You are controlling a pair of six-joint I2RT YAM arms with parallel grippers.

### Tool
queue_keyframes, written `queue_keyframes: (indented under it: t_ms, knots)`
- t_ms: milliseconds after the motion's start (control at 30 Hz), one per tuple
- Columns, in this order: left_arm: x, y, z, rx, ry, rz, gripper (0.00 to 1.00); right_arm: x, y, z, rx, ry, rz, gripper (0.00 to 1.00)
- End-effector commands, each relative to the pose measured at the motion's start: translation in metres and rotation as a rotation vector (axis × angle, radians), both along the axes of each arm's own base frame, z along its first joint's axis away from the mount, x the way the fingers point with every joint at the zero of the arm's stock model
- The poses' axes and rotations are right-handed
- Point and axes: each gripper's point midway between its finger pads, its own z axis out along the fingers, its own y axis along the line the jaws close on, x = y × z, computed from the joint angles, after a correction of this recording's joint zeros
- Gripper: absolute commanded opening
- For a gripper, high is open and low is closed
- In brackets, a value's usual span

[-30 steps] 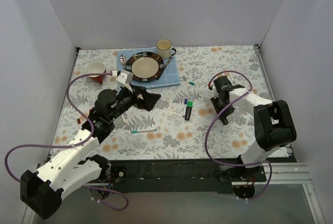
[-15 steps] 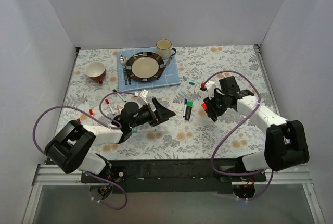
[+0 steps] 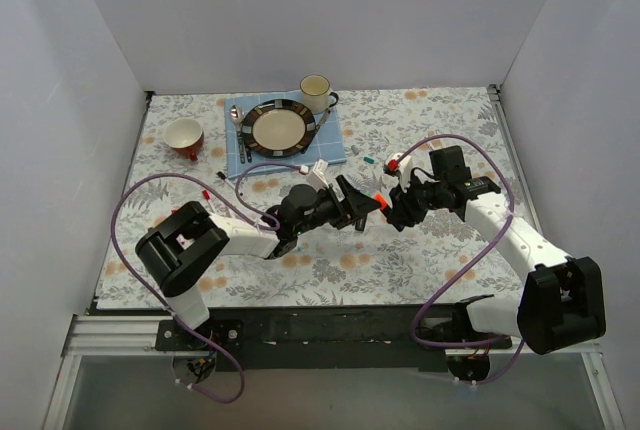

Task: Open the pen caps

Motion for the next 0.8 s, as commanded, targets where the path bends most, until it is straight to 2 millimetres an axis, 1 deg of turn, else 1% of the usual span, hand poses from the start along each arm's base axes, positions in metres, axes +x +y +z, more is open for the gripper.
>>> queue_keyframes:
  t_ms: [0,33,67,100,133,167,200,267,367,400,500,533,600,633,700,767]
  knots:
    - [0.016,-0.013,0.002,0.059,-0.041,0.087,0.74,-0.011,0.007,0.005,0.050,0.004,0.051,0.01]
    - [0.013,-0.017,-0.001,0.078,-0.042,0.083,0.73,-0.012,0.007,0.004,0.050,0.010,0.051,0.01]
    - [0.015,-0.022,0.004,0.084,-0.067,0.084,0.73,-0.013,0.008,0.005,0.055,0.013,0.056,0.01]
    - [0.021,-0.022,0.001,0.101,-0.074,0.122,0.73,-0.013,0.008,0.004,0.054,0.014,0.057,0.01]
    - [0.021,-0.023,-0.004,0.130,-0.070,0.133,0.72,-0.013,0.008,0.005,0.056,0.013,0.060,0.01]
    - [0.024,-0.027,0.000,0.138,-0.086,0.143,0.72,-0.013,0.008,0.005,0.059,0.016,0.061,0.01]
    - [0.029,-0.026,-0.004,0.165,-0.096,0.173,0.70,-0.014,0.008,0.006,0.061,0.013,0.063,0.01]
    - [0.029,-0.027,-0.010,0.202,-0.100,0.192,0.68,-0.015,0.009,0.007,0.067,0.013,0.065,0.01]
    - [0.035,-0.027,-0.011,0.234,-0.137,0.225,0.63,-0.017,0.010,0.007,0.072,0.017,0.072,0.01]
    - [0.037,-0.028,-0.011,0.247,-0.153,0.226,0.57,-0.017,0.010,0.007,0.074,0.019,0.074,0.01]
    - [0.041,-0.029,-0.010,0.274,-0.186,0.235,0.53,-0.018,0.011,0.006,0.077,0.028,0.075,0.01]
    - [0.041,-0.030,-0.009,0.283,-0.199,0.242,0.49,-0.018,0.011,0.006,0.076,0.031,0.077,0.01]
    - [0.043,-0.028,-0.008,0.294,-0.215,0.250,0.44,-0.017,0.010,0.005,0.075,0.034,0.073,0.01]
    - [0.042,-0.029,-0.007,0.298,-0.229,0.249,0.38,-0.018,0.011,0.004,0.074,0.038,0.074,0.01]
    - [0.043,-0.028,-0.004,0.302,-0.247,0.254,0.33,-0.018,0.011,0.004,0.075,0.040,0.075,0.01]
    - [0.045,-0.026,-0.003,0.314,-0.266,0.266,0.32,-0.018,0.011,0.003,0.078,0.044,0.076,0.01]
